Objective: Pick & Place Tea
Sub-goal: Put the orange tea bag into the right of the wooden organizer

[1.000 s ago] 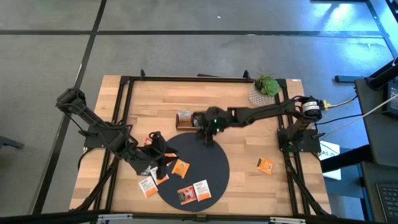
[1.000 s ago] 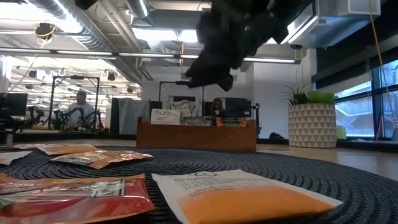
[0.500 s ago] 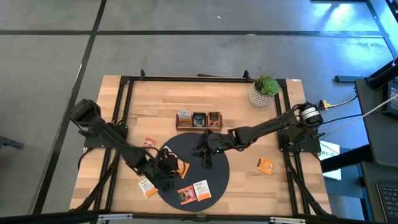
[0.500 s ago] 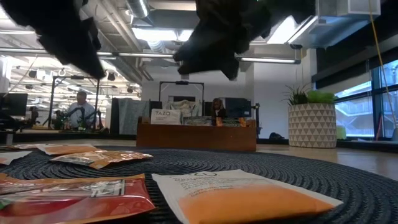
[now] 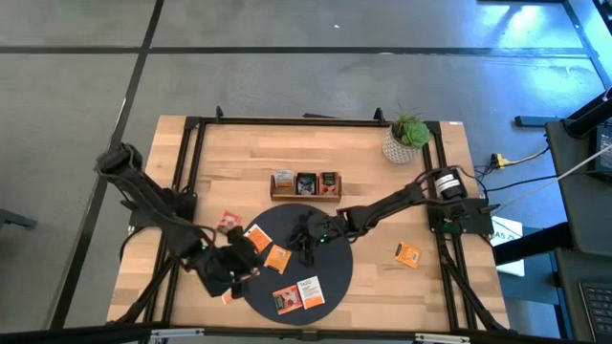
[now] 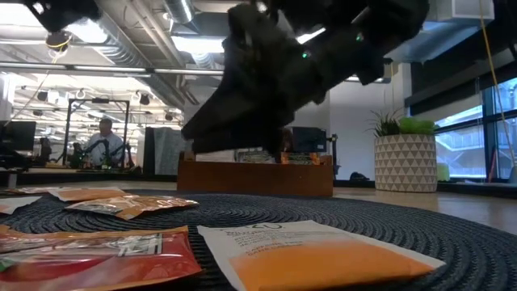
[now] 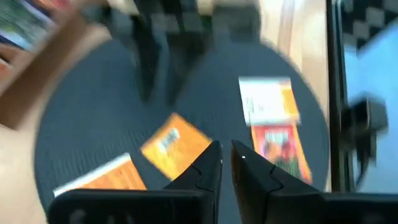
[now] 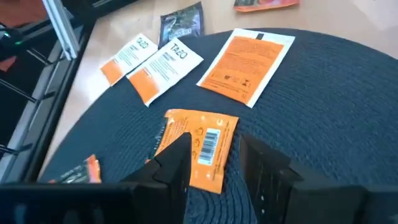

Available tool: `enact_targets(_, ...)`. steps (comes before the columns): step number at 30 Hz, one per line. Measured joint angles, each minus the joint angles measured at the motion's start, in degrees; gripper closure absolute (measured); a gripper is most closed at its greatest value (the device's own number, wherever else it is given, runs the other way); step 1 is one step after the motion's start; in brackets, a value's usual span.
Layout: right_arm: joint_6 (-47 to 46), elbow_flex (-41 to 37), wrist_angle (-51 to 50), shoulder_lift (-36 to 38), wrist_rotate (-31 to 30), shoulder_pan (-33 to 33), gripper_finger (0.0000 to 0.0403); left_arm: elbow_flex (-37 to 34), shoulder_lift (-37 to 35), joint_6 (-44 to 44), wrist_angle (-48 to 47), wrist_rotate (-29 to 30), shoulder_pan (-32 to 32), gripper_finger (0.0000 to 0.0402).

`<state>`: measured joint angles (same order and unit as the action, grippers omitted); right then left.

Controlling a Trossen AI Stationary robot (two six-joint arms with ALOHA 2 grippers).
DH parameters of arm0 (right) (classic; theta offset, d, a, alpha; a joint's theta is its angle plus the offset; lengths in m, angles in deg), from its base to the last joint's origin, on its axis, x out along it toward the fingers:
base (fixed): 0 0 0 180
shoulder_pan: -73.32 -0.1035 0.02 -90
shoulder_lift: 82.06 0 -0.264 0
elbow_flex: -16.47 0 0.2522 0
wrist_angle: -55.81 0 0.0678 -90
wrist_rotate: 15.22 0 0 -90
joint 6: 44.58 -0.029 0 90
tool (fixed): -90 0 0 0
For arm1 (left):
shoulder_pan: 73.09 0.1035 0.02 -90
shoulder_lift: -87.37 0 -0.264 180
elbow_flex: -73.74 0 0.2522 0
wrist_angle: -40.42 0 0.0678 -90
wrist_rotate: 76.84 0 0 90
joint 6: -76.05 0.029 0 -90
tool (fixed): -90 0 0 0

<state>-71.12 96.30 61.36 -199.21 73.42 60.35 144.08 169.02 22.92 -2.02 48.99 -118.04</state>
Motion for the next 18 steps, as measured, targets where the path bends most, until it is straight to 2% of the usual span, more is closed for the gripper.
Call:
enact_targets(2, 1.6, 1.4, -0.2, -1.8, 0.0, 0.0, 0.0265, 0.0, -0.2, -2.2, 0.5, 5.3, -0.9, 0.0375)
enact_targets(4, 2.9, 3.9, -0.3, -4.1, 1.0, 0.0, 0.0265, 0.0, -0.2, -2.6, 0.5, 7.6, -1.7, 0.0375)
enact_targets(7, 3.0, 8.7, -2.2, -7.9, 3.0, 0.0, 0.0265, 0.0, -0.1, -2.2, 0.6, 7.1, -1.7, 0.0373)
enact_targets(10, 2.9, 13.5, -8.8, -11.1, 2.2, 0.0, 0.0268, 0.0, -0.1, -2.7, 0.6, 5.1, -1.6, 0.0374)
enact_targets(14, 3.7, 18.1, -18.0, -12.1, -0.3, 0.0, 0.0285, 0.0, -0.1, -3.3, 0.8, 3.5, -1.7, 0.0375)
enact_targets(18, 7.2, 19.5, -20.5, -12.2, -1.8, -0.2, 0.0306, 0.0, 0.9, -1.9, 1.0, 3.8, -1.8, 0.0371)
